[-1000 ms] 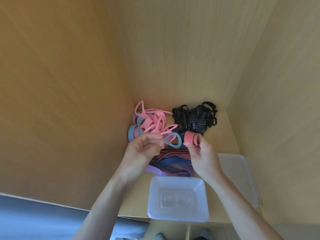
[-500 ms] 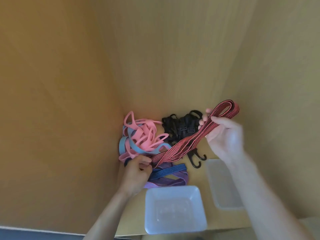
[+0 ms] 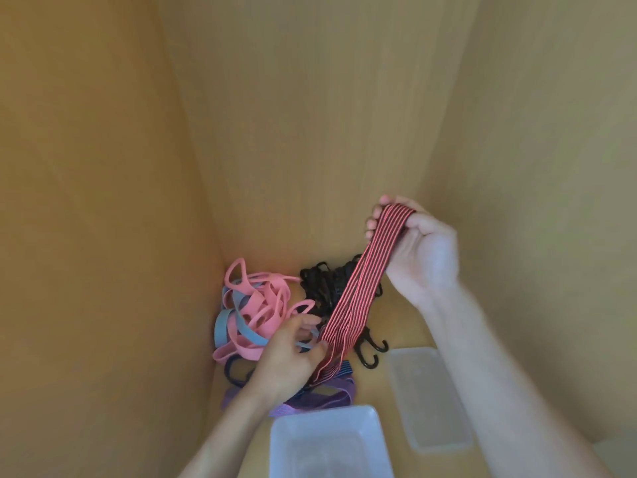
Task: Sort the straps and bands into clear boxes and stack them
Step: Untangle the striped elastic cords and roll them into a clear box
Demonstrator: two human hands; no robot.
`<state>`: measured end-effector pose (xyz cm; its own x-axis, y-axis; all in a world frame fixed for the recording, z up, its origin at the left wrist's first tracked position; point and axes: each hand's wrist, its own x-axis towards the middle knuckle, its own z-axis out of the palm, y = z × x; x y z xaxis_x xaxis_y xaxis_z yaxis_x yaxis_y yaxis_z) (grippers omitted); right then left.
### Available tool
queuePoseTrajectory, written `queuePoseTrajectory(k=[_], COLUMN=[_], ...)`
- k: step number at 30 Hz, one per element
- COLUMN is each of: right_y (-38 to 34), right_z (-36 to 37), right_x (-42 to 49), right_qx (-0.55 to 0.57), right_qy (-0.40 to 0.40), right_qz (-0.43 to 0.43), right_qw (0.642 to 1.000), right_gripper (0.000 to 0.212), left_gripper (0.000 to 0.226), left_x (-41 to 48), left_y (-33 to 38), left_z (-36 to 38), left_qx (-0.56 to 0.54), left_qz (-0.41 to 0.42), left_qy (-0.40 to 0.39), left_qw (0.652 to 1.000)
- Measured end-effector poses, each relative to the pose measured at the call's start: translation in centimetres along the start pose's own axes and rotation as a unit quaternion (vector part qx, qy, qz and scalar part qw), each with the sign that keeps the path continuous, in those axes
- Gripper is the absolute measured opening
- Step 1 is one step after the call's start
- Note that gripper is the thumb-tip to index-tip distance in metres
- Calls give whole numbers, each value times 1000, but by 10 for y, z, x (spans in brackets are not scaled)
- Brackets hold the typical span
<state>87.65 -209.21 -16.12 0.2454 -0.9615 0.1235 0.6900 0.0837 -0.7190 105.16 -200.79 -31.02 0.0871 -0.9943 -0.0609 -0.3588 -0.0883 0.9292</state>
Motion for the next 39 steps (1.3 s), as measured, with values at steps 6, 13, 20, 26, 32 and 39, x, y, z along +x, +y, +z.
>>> queuePoseTrajectory(k=[6, 13, 20, 26, 32, 39], right_y=[-7, -33, -59, -46, -52, -85], right_z=[23, 29, -1, -22, 9, 90], right_x=[5, 12, 22, 27, 35, 46], right_qx=[-264, -464, -553, -507, -407, -358], right_qy=[-59, -75, -53, -52, -85, -92], right_qz=[-91, -140, -62, 2, -28, -159], right_qw=[958, 872, 829, 861, 909, 915], right_gripper=[34, 33, 28, 21, 13, 16], left_gripper=[44, 23, 18, 23, 15, 35], left_x=[10, 28, 41, 48, 34, 31], left_y=[59, 88, 104, 108, 117, 96], left_z=[-2, -38, -66, -81, -57, -19], left_qx=[-47, -52, -145, -42, -106, -42], left_qz=[110, 129, 105, 78, 75, 42], left_qy=[9, 18, 162, 252, 57, -50], left_qw=[993, 990, 970, 964, 990, 997])
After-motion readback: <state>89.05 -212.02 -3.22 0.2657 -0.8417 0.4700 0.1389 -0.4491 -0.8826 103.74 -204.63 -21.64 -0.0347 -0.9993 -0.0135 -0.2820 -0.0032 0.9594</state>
